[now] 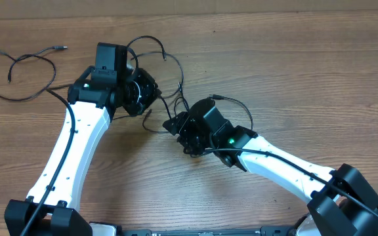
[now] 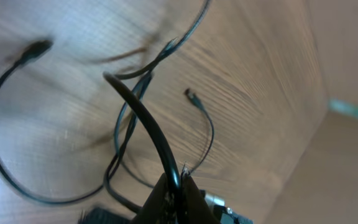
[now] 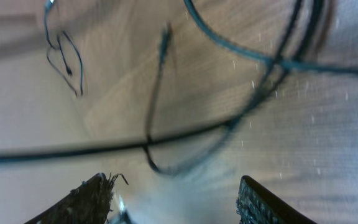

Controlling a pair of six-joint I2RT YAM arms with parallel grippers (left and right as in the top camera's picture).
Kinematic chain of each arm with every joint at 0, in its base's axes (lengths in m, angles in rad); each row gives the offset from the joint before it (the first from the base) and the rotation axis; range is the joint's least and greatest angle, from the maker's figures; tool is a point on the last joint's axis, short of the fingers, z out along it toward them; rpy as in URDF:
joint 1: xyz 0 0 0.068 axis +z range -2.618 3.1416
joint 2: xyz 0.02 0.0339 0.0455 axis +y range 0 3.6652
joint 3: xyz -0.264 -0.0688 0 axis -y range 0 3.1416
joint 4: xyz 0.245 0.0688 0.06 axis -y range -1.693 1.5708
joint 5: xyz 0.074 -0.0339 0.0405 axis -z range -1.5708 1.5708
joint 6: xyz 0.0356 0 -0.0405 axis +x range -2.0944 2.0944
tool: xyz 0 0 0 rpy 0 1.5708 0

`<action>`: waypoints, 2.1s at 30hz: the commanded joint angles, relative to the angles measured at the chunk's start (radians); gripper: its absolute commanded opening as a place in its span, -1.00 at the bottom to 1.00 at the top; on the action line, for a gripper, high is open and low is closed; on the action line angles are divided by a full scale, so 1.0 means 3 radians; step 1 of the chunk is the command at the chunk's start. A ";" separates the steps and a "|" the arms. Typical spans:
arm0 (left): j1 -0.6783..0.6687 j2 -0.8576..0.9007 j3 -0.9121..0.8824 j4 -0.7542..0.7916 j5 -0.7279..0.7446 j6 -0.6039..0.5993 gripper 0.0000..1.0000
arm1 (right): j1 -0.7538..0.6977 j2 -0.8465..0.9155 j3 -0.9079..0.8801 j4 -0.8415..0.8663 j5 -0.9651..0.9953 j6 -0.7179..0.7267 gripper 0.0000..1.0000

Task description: Untangle cables

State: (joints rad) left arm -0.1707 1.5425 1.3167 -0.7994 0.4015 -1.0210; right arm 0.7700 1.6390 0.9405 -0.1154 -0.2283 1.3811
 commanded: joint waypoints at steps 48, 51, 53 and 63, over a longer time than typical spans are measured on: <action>-0.0331 -0.0088 0.0089 -0.0003 -0.1071 0.2028 -0.91 | -0.0793 -0.0853 -0.0009 -0.0404 -0.0979 -0.1086 -0.93; -0.0398 -0.0088 0.0088 -0.0001 -0.1067 0.2169 -0.91 | -0.0881 -0.0853 -0.0009 -0.0301 -0.0978 -0.0754 -0.93; -0.0450 -0.0088 0.0083 -0.0005 -0.1074 0.2280 -0.91 | -0.0961 -0.0853 -0.0009 -0.0287 -0.0977 -0.0520 -0.93; -0.0502 -0.0088 -0.0066 0.0020 -0.1072 0.2333 -0.91 | -0.1338 -0.0853 -0.0009 -0.0067 -0.1284 -0.0020 -0.93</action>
State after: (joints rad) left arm -0.3195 1.5425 1.3151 -0.7982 0.0917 -0.3557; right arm 0.3866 1.3960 0.9401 -0.1440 -0.5800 1.3186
